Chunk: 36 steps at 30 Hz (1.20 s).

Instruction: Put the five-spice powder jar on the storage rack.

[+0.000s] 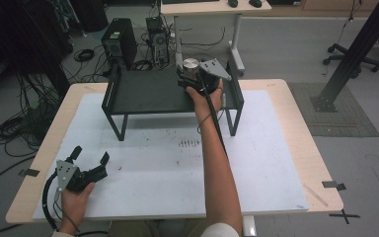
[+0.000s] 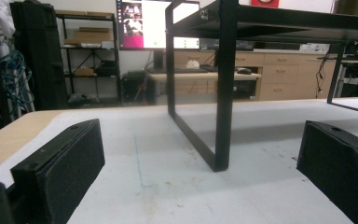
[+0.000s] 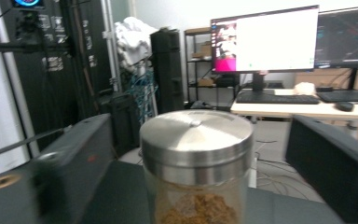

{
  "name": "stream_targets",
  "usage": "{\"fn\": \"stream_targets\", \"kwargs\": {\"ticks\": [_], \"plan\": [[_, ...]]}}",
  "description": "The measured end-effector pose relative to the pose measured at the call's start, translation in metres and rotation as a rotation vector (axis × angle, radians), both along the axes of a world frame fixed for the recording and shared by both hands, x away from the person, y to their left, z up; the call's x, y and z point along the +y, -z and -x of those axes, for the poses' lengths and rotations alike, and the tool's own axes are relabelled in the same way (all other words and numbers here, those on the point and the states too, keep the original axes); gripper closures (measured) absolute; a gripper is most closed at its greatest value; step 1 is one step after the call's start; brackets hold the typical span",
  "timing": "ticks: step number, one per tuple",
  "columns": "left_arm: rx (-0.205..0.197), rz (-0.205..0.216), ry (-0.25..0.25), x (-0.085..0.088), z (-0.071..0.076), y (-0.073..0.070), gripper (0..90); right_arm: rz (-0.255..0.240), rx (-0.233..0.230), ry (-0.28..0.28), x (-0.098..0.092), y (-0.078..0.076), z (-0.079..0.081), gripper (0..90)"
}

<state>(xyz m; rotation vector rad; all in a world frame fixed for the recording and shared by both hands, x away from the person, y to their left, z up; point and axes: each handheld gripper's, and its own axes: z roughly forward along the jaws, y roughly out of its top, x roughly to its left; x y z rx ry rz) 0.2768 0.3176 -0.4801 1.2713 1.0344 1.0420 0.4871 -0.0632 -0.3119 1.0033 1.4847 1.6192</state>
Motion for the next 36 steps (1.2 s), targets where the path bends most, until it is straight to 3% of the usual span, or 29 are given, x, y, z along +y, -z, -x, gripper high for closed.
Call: {"fn": "stream_targets", "kwargs": {"ticks": [7, 17, 24, 36], "plan": [[0.000, 0.000, 0.001, 0.000, 0.000, 0.000, 1.0, 0.014, -0.015, -0.013, -0.005, -0.012, 0.015, 4.3], [-0.001, -0.002, 0.001, 0.000, 0.000, 0.000, 1.0, -0.013, -0.055, -0.046, -0.021, -0.024, 0.056, 3.9], [0.000, -0.002, -0.001, 0.000, 0.000, 0.000, 1.0, 0.019, -0.077, -0.051, -0.031, -0.022, 0.091, 3.9], [-0.001, -0.003, 0.000, 0.000, 0.000, 0.000, 1.0, 0.028, -0.103, -0.032, -0.054, -0.012, 0.142, 3.9]]}}
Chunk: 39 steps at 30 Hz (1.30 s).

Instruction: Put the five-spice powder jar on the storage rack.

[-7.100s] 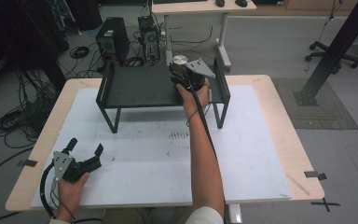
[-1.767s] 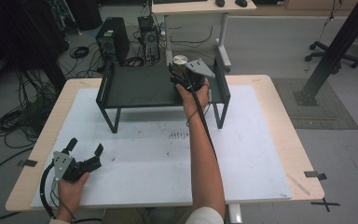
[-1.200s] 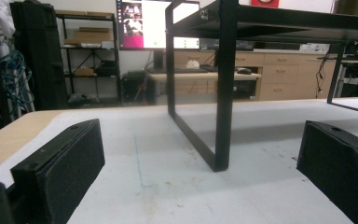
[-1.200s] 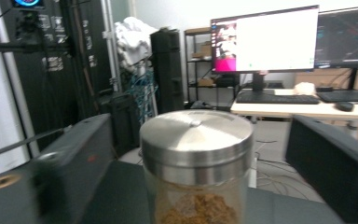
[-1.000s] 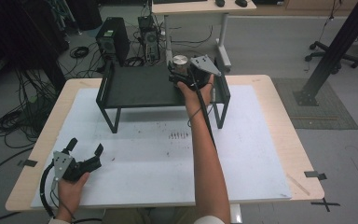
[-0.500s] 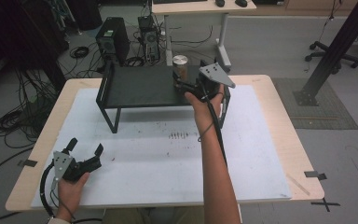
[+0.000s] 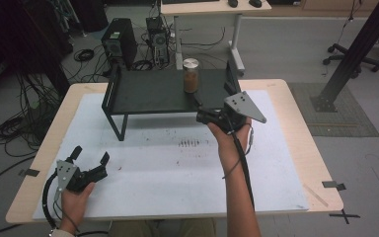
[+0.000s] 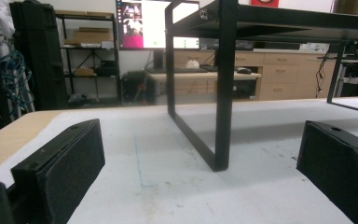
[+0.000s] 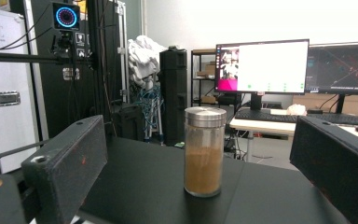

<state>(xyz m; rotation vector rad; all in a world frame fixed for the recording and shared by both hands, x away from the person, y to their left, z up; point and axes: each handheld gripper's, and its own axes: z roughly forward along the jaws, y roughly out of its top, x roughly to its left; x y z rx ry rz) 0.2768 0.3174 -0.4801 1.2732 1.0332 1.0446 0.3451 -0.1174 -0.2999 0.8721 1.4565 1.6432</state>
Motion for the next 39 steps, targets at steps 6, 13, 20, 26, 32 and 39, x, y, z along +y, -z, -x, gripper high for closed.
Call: {"fn": "stream_targets", "kwargs": {"ticks": [6, 13, 20, 26, 32, 39], "plan": [[-0.001, -0.001, 0.000, 0.000, 0.000, 0.000, 0.8, 0.023, -0.024, 0.000, -0.007, 0.005, 0.023, 3.8], [-0.001, -0.001, 0.000, 0.000, 0.000, 0.000, 0.8, 0.032, -0.023, 0.032, -0.019, 0.021, 0.043, 3.9], [-0.001, 0.000, 0.000, 0.000, 0.000, 0.000, 0.9, 0.024, -0.023, 0.078, -0.033, 0.051, 0.061, 3.9], [-0.002, -0.001, 0.000, 0.000, 0.000, 0.000, 0.9, 0.040, -0.007, 0.103, -0.043, 0.082, 0.069, 3.9], [-0.003, -0.003, -0.002, 0.000, 0.000, 0.000, 0.8, 0.025, 0.048, 0.139, -0.054, 0.120, 0.070, 3.9], [-0.003, -0.003, -0.002, 0.000, 0.000, 0.000, 0.9, -0.017, 0.074, 0.161, -0.062, 0.146, 0.071, 3.9]]}}
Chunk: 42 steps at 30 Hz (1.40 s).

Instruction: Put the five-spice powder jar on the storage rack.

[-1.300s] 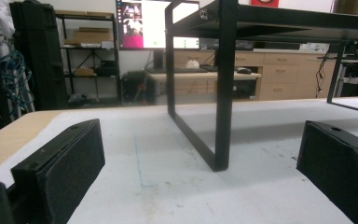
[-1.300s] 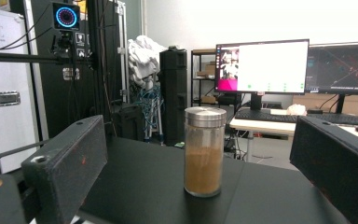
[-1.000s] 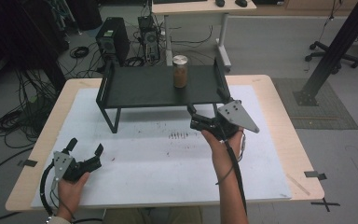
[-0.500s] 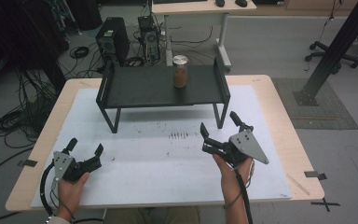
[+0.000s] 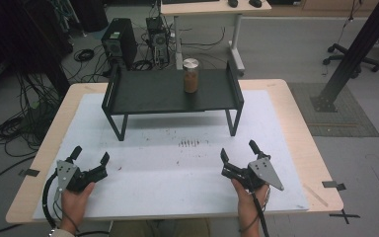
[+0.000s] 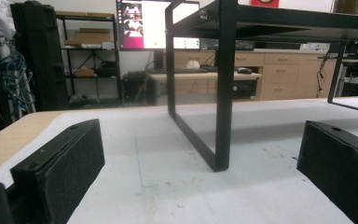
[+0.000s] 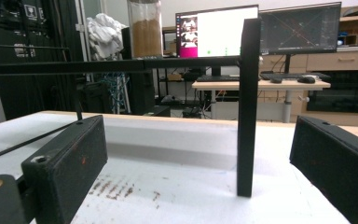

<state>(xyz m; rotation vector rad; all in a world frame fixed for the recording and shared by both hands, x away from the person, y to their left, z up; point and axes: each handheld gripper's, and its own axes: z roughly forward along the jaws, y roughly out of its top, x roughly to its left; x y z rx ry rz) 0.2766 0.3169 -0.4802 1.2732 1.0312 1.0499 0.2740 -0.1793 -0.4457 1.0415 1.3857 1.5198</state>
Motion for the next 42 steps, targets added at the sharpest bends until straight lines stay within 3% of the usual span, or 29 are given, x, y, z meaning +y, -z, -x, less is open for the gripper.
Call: {"fn": "stream_targets", "kwargs": {"ticks": [4, 10, 19, 27, 42], "plan": [[0.000, 0.000, -0.001, 0.000, 0.000, 0.000, 0.9, 0.019, 0.011, 0.012, 0.000, 0.009, -0.002, 3.9], [0.001, -0.001, -0.001, 0.000, 0.000, 0.000, 0.9, 0.010, 0.034, 0.031, -0.001, 0.023, -0.005, 3.9], [0.001, -0.002, -0.001, 0.000, 0.000, 0.000, 0.9, 0.004, 0.042, 0.056, -0.003, 0.032, -0.007, 4.0], [0.002, 0.000, -0.002, 0.000, 0.000, 0.000, 0.9, 0.048, 0.034, 0.083, 0.000, 0.034, -0.007, 5.0], [0.002, 0.001, 0.000, 0.000, 0.000, 0.000, 0.9, 0.045, 0.041, 0.088, 0.000, 0.034, -0.007, 5.1]]}}
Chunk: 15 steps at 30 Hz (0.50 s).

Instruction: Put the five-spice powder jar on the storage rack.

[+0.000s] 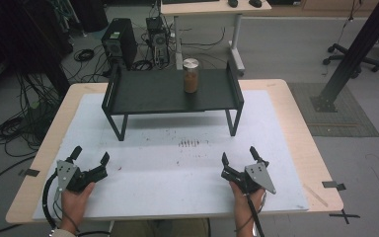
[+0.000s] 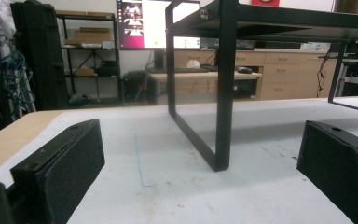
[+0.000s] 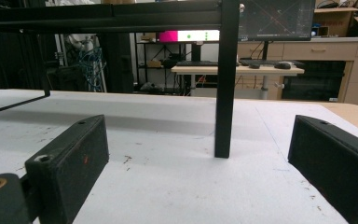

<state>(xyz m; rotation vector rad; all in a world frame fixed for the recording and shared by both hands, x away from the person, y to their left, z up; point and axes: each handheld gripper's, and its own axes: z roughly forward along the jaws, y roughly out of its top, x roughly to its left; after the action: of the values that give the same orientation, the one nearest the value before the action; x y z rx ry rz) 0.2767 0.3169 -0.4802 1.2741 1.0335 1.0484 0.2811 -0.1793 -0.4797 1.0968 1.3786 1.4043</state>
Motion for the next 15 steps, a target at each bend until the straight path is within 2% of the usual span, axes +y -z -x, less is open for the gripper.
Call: {"fn": "stream_targets", "kwargs": {"ticks": [15], "plan": [[0.002, 0.000, -0.003, -0.0001, -0.0001, -0.0001, 0.9, -0.002, -0.002, -0.003, -0.0004, 0.0001, 0.0001, 4.9]]}}
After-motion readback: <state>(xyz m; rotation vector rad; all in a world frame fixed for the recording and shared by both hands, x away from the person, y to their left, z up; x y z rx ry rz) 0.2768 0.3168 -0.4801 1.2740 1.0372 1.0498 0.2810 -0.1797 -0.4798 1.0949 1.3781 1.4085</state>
